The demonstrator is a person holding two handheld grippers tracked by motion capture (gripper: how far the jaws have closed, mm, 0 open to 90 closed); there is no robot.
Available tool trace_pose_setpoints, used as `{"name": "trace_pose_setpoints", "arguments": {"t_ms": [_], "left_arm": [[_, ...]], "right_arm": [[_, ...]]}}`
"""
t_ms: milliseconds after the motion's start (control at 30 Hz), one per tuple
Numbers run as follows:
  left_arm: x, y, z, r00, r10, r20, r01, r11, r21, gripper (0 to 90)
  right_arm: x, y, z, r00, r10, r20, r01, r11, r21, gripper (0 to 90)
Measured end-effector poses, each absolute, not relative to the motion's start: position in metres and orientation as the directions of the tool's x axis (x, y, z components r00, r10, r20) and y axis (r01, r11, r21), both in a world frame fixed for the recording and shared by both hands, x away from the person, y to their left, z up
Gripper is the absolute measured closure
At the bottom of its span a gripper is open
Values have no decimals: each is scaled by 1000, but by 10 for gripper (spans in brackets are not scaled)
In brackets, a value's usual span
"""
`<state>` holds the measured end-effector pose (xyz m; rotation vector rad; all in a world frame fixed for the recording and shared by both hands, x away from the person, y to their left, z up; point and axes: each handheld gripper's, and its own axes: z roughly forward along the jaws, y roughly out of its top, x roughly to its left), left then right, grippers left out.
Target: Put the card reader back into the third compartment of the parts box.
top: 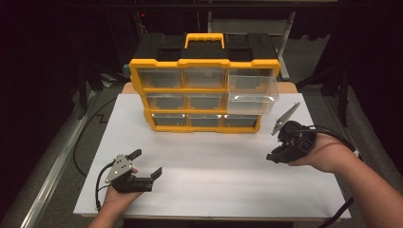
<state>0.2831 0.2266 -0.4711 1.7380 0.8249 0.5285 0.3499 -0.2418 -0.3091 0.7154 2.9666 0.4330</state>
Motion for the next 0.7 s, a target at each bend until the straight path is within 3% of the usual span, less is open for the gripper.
{"name": "trace_pose_setpoints", "arguments": {"t_ms": [700], "left_arm": [[283,226,-471,662,748,-45,266,-179,947,3]], "right_arm": [[355,-244,-274,-894,448,4,432,860,272,742]]}}
